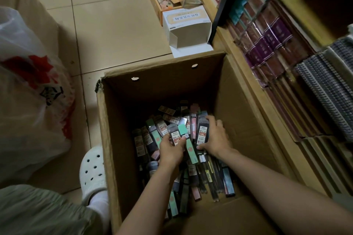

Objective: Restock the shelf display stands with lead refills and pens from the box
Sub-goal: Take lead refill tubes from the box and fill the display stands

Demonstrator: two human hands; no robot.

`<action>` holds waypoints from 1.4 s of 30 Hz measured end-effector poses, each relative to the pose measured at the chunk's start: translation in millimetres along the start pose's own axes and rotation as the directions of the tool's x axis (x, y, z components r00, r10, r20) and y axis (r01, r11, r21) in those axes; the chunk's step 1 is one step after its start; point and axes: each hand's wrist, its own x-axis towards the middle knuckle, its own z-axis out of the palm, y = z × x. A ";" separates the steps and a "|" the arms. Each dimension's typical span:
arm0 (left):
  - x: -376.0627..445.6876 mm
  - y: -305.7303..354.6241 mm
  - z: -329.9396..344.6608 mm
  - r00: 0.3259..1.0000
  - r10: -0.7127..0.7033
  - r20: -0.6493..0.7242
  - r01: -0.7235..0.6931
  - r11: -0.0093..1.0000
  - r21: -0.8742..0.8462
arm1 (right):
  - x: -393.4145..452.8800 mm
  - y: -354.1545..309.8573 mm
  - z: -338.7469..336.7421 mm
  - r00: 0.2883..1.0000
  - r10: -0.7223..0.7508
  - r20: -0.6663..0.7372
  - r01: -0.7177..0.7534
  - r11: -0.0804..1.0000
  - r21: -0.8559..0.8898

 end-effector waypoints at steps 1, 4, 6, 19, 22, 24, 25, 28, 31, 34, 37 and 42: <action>-0.3 0.3 0.1 1.000 -0.004 -0.003 0.004 1.000 -0.001 | -3.3 1.1 2.3 0.999 -0.012 -0.033 0.013 0.999 0.037; -6.6 5.8 -0.7 1.000 -0.007 -0.009 0.007 1.000 -0.004 | -16.8 1.7 4.7 0.995 0.021 -0.101 0.003 0.973 0.232; -13.8 14.8 0.5 0.999 -0.025 0.020 0.025 0.999 -0.037 | -26.6 -0.7 -1.8 0.992 0.021 -0.124 0.019 0.951 0.309; -95.0 225.4 21.5 0.809 0.250 0.532 -0.481 0.801 0.355 | -113.5 -49.2 -179.4 0.857 -0.240 -0.456 0.391 0.879 0.273; -118.4 255.9 33.3 0.747 0.333 0.576 -0.579 0.751 0.317 | -141.9 -55.5 -225.6 0.805 -0.213 -0.554 0.406 0.879 0.252; -134.5 271.1 42.8 0.712 0.352 0.607 -0.605 0.746 0.278 | -160.2 -58.8 -254.2 0.764 -0.216 -0.608 0.431 0.872 0.231; -140.9 276.1 46.9 0.695 0.363 0.621 -0.614 0.750 0.248 | -167.1 -60.1 -266.2 0.750 -0.220 -0.624 0.435 0.874 0.215; -162.5 292.2 61.5 0.595 0.392 0.702 -0.648 0.750 0.130 | -189.4 -60.8 -303.0 0.723 -0.221 -0.655 0.444 0.874 0.195; -181.7 308.6 68.5 0.536 0.409 0.739 -0.651 0.757 0.053 | -210.6 -61.0 -340.0 0.671 -0.214 -0.710 0.433 0.890 0.140; -195.2 323.9 74.0 0.512 0.427 0.745 -0.640 0.769 -0.002 | -226.4 -63.3 -381.6 0.599 -0.179 -0.781 0.391 0.916 0.091; -205.0 337.5 78.5 0.500 0.446 0.742 -0.626 0.778 -0.046 | -232.4 -69.0 -422.8 0.549 -0.113 -0.828 0.342 0.935 0.098; -204.2 363.5 83.2 0.504 0.501 0.703 -0.604 0.787 -0.127 | -214.8 -90.6 -481.4 0.372 -0.125 -0.920 0.334 0.942 0.007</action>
